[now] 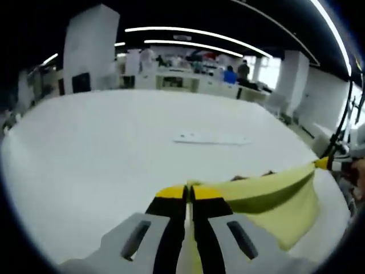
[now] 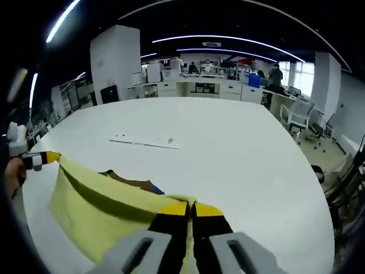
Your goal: Fold the garment on the visible template until the final outline fits inside the template.
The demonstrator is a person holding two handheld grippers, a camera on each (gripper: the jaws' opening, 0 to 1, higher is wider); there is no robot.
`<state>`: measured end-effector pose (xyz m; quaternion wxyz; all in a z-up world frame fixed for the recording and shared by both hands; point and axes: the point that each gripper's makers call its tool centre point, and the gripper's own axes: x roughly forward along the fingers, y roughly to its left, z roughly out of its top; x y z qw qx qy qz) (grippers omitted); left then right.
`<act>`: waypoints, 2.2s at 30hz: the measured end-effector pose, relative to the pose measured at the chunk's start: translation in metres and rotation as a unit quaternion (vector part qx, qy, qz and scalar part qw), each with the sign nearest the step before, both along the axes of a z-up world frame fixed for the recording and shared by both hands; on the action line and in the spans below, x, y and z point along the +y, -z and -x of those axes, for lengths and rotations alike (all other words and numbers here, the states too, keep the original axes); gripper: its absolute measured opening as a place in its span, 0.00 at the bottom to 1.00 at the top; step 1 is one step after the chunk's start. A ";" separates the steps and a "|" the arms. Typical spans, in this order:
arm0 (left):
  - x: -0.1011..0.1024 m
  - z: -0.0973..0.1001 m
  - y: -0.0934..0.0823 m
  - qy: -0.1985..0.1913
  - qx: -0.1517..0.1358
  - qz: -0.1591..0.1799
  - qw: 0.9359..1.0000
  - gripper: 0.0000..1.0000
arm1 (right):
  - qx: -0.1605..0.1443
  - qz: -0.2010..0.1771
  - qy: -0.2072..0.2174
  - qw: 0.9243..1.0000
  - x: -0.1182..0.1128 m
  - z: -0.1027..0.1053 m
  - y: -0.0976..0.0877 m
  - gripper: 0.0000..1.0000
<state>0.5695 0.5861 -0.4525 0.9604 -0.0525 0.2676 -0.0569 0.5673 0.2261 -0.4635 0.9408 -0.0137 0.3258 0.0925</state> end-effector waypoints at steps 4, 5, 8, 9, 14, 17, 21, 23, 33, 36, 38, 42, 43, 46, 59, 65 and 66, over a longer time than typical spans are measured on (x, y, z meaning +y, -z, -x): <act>0.001 -0.004 0.017 -0.003 0.012 -0.001 1.000 0.00 | 0.008 -0.003 0.005 1.000 0.001 -0.006 0.015 0.00; 0.001 -0.004 0.020 -0.005 0.015 0.004 1.000 0.00 | 0.008 0.000 0.002 1.000 0.001 -0.008 0.018 0.00; 0.003 -0.008 0.028 -0.006 0.014 0.006 1.000 0.00 | 0.014 0.003 -0.002 1.000 0.001 -0.014 0.029 0.00; 0.003 -0.009 0.030 -0.005 0.014 0.007 1.000 0.00 | 0.014 0.002 -0.002 1.000 0.001 -0.015 0.031 0.00; 0.001 -0.014 0.044 -0.001 0.024 0.014 1.000 0.00 | 0.028 0.020 -0.004 0.999 -0.001 -0.017 0.045 0.00; 0.002 -0.017 0.052 -0.003 0.032 0.015 0.999 0.00 | 0.043 0.015 -0.004 0.999 -0.002 -0.019 0.057 0.00; 0.002 -0.017 0.059 -0.005 0.039 0.013 0.999 0.00 | 0.048 0.013 -0.003 0.999 -0.005 -0.021 0.064 0.00; 0.003 -0.017 0.063 -0.003 0.044 0.009 0.999 0.00 | 0.050 0.014 -0.005 0.999 -0.005 -0.021 0.066 0.00; 0.001 -0.016 0.066 0.021 0.048 -0.016 0.998 0.01 | 0.064 -0.008 -0.002 0.998 -0.003 -0.021 0.071 0.00; 0.003 -0.014 0.060 0.036 0.034 -0.025 0.998 0.01 | 0.063 -0.012 -0.011 0.998 -0.003 -0.019 0.069 0.00; -0.004 -0.014 0.055 0.062 0.020 -0.002 0.998 0.06 | 0.057 -0.005 -0.018 0.998 -0.004 -0.018 0.067 0.00; -0.003 -0.010 0.051 0.105 0.005 -0.025 0.994 0.26 | 0.047 0.009 -0.039 0.998 -0.004 -0.013 0.065 0.08; -0.004 -0.009 0.051 0.110 0.005 -0.026 0.994 0.29 | 0.044 0.005 -0.049 0.998 -0.002 -0.011 0.065 0.09; -0.007 -0.004 0.047 0.138 -0.004 -0.030 0.990 0.35 | 0.041 0.014 -0.070 0.997 -0.002 -0.005 0.064 0.18; -0.009 -0.014 0.074 0.196 0.005 -0.142 0.970 0.30 | -0.016 0.039 -0.088 0.995 -0.001 -0.024 0.062 0.20; -0.006 -0.040 0.071 0.142 -0.009 -0.132 0.981 0.27 | -0.005 -0.013 -0.015 1.000 -0.003 -0.040 0.071 0.20; -0.005 -0.042 0.070 0.128 -0.009 -0.119 0.985 0.27 | -0.007 -0.013 -0.008 1.000 -0.004 -0.043 0.071 0.20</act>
